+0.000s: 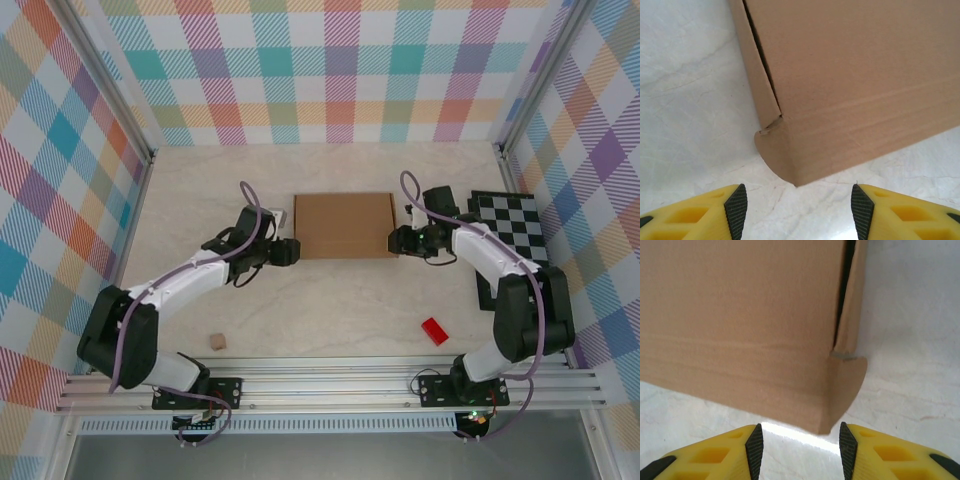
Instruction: Fold the paper box
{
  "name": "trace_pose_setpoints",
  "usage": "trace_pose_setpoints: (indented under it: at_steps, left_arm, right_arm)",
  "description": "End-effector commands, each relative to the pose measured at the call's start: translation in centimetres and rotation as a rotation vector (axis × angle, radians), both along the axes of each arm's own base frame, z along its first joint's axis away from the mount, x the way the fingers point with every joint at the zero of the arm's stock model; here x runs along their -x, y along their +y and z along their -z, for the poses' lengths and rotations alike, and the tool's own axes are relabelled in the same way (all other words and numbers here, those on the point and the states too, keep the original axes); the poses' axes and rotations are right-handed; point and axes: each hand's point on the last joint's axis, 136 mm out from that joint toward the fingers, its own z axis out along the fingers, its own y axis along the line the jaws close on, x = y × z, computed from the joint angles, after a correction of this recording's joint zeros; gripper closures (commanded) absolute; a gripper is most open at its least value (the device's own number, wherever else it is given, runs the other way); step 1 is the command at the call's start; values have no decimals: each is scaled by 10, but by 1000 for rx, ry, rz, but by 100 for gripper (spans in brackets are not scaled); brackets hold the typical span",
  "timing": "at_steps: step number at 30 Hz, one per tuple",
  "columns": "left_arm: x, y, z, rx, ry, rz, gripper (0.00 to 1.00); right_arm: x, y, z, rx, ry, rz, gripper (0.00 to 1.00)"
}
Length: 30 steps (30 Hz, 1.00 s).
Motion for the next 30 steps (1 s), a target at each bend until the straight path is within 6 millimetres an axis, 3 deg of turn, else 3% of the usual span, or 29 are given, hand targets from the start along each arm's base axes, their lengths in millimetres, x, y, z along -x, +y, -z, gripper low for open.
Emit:
trace_pose_setpoints:
  at_steps: [1,11,30]
  left_arm:
    - [-12,-14,5,57,-8,33,40]
    - [-25,-25,32,41,36,58,43]
    - [-22,-58,32,101,52,121,59]
  right_arm:
    - [-16,2,3,-10,-41,28,53]
    - [-18,-2,26,36,-14,18,53]
    - [-18,16,30,-75,22,-3,55]
